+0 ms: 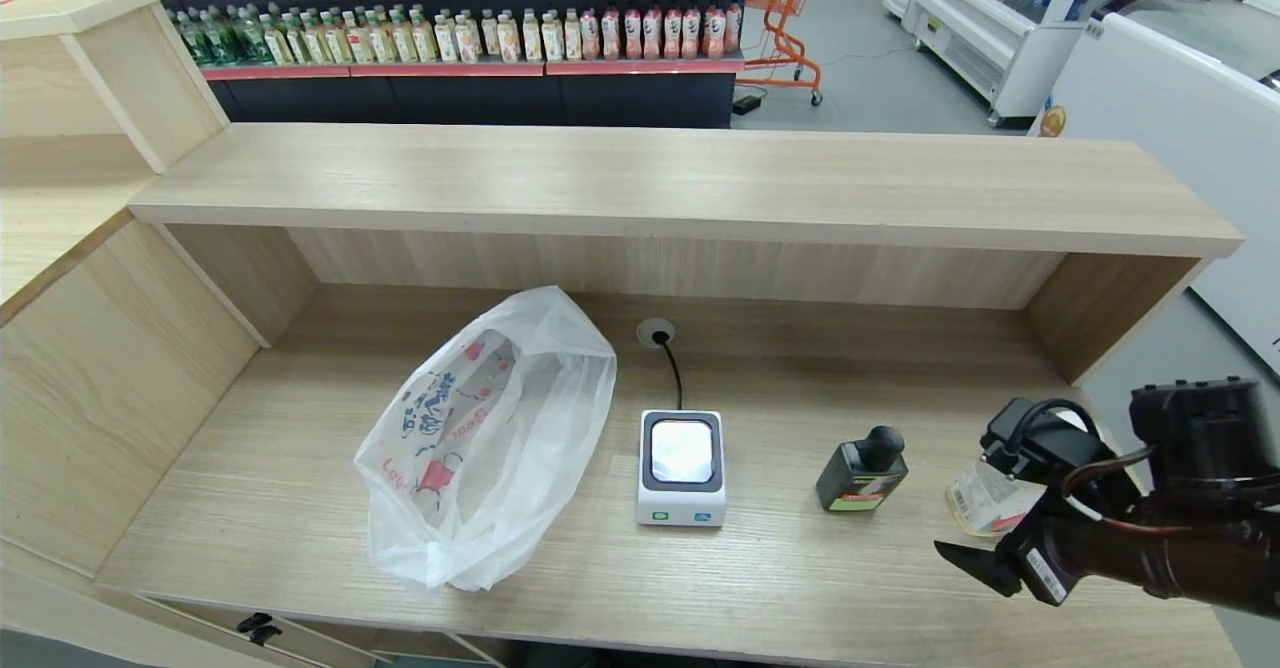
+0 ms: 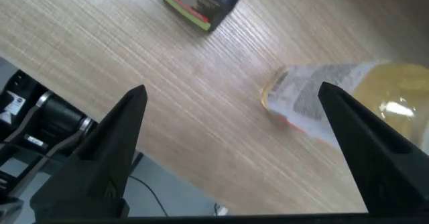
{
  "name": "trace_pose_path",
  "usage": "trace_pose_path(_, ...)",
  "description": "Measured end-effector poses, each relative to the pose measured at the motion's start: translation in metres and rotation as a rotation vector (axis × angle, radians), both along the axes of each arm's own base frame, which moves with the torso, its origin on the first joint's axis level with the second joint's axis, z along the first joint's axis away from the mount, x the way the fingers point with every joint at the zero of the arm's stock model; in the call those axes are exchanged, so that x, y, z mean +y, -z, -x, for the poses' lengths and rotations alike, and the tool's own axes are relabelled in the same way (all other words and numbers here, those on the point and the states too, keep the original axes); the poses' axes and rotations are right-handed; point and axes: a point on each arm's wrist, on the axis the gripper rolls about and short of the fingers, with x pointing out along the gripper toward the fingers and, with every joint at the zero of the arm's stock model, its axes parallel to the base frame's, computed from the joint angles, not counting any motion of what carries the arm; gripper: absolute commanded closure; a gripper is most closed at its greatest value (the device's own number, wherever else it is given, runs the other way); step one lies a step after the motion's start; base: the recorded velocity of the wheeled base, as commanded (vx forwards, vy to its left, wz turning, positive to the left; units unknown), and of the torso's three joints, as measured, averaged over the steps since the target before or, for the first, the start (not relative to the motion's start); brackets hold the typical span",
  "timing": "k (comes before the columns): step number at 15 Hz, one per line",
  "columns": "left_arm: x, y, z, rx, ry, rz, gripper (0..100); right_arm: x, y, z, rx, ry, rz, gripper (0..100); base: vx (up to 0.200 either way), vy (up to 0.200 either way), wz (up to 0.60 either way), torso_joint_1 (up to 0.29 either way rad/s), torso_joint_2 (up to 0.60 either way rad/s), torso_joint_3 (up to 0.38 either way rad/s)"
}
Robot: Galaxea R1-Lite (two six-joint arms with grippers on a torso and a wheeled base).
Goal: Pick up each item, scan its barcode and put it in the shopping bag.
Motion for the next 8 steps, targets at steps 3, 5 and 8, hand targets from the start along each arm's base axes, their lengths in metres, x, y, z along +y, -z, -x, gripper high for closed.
trace_pose_path(3,0.0,0.0,0.0,0.0,0.0,0.0,0,0.013,0.01,-0.018,-0.026,-0.044,-0.009,0,0.0,0.0,0.0,0.0,0.0,0.0)
trace_pose_path(5,0.0,0.0,0.0,0.0,0.0,0.0,0,0.021,0.015,-0.027,-0.021,-0.069,-0.01,0,0.0,0.0,0.0,0.0,0.0,0.0)
trace_pose_path(8,0.0,0.0,0.0,0.0,0.0,0.0,0,0.033,0.021,-0.039,-0.017,-0.103,-0.011,0,0.0,0.0,0.0,0.0,0.0,0.0)
